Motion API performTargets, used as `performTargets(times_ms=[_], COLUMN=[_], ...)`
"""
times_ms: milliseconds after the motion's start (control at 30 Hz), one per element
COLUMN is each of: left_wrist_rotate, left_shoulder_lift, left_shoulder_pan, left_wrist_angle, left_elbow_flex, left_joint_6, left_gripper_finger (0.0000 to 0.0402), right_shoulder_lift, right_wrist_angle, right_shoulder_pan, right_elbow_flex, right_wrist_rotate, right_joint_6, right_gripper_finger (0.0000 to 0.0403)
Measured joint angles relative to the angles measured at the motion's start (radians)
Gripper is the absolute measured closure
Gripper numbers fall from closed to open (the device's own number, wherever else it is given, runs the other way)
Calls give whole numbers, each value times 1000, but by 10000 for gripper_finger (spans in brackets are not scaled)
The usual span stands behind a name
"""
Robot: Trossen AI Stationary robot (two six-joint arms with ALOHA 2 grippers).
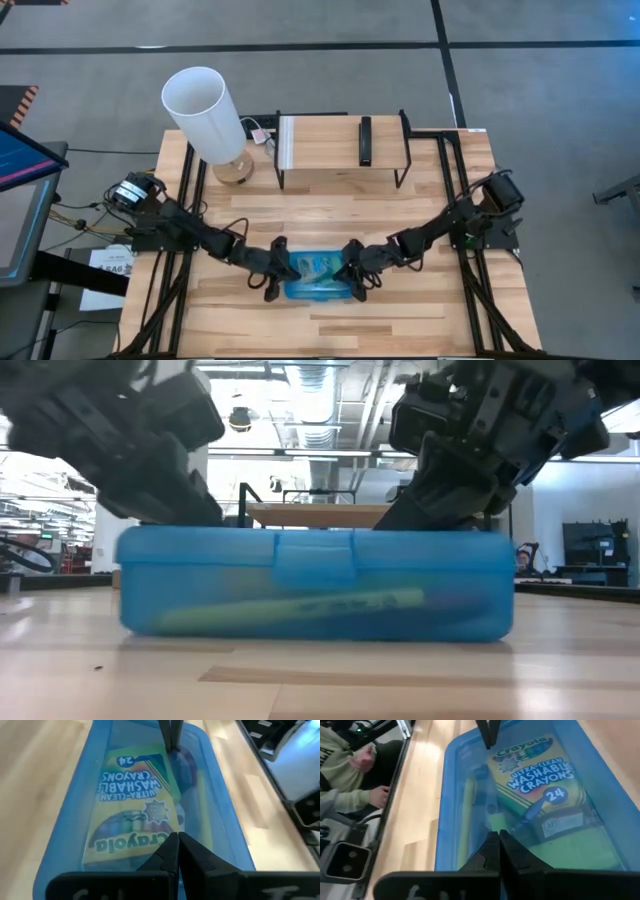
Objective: Pack school essentials
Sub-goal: Close the blue supply box, then return to Home Position
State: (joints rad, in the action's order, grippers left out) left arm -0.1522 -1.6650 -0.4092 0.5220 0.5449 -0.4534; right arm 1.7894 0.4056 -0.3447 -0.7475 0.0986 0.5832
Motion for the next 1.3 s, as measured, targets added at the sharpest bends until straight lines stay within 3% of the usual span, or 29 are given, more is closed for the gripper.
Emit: performTargets(times_ms=[300, 500, 833, 967, 1100, 1167, 1300], left_wrist_rotate=[106, 143, -2, -104, -113, -70, 126], left_shoulder_lift=[17, 154, 509, 588, 664, 708, 720], left_shoulder_pan=[131, 146, 97, 87, 98, 127, 275], left_wrist_angle=[2, -75, -110, -87, -57, -39, 5], left_elbow_flex=[-2, -8, -5, -5, -5, -5, -3], left_joint_6=[76, 124, 301, 395, 528, 569, 531], left_gripper_finger=[401, 401, 401, 402, 402, 402, 402], right_shoulder_lift=[-105, -204, -429, -510, -577, -617, -714], right_wrist_angle=[-92, -115, -108, -109, -111, -103, -104], right_shoulder_pan=[85, 86, 37, 32, 49, 56, 85], right_elbow_flex=[6, 6, 5, 4, 8, 21, 68], right_wrist_rotate=[20, 24, 32, 36, 41, 42, 41], right_joint_6=[-81, -140, -415, -521, -578, -605, -643], right_gripper_finger=[393, 393, 392, 392, 392, 392, 392])
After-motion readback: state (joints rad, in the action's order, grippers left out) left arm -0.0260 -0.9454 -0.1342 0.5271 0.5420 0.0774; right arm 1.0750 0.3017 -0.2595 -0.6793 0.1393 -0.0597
